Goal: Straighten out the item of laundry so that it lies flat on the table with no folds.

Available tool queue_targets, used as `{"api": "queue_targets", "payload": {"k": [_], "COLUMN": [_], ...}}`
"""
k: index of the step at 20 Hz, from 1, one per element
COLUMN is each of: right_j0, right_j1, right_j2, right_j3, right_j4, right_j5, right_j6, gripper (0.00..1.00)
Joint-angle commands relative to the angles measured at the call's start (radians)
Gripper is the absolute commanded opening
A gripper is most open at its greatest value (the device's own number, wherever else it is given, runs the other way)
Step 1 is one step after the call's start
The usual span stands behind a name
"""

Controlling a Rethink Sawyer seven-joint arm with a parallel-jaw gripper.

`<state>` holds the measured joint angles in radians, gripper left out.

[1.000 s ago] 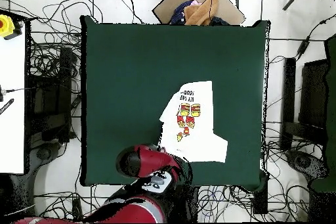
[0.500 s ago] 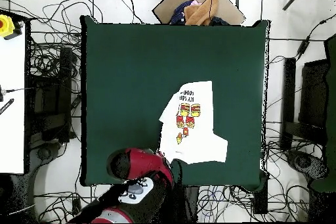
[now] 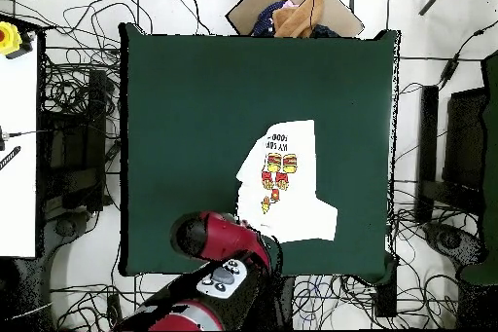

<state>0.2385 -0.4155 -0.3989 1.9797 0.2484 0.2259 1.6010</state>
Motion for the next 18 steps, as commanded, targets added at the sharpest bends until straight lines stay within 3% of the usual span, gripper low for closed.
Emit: {"api": "queue_targets", "payload": {"k": [1,9,12,16,18], "right_j0": [-0.054,-0.177,-0.17,-0.128,-0.15], "right_j1": [0.039,-0.006,0.03,0.045,0.025], "right_j2": [0.161,0.21,0.185,0.132,0.152], "right_j3": [-0.011,-0.059,-0.097,-0.133,-0.136], "right_j4": [0.085,0.052,0.059,0.076,0.063], "right_j5": [-0.112,-0.183,-0.215,-0.14,-0.067], "right_j6": [0.288,0.231,0.235,0.219,0.194], "gripper": [1.0,1.0,1.0,1.0,1.0]}}
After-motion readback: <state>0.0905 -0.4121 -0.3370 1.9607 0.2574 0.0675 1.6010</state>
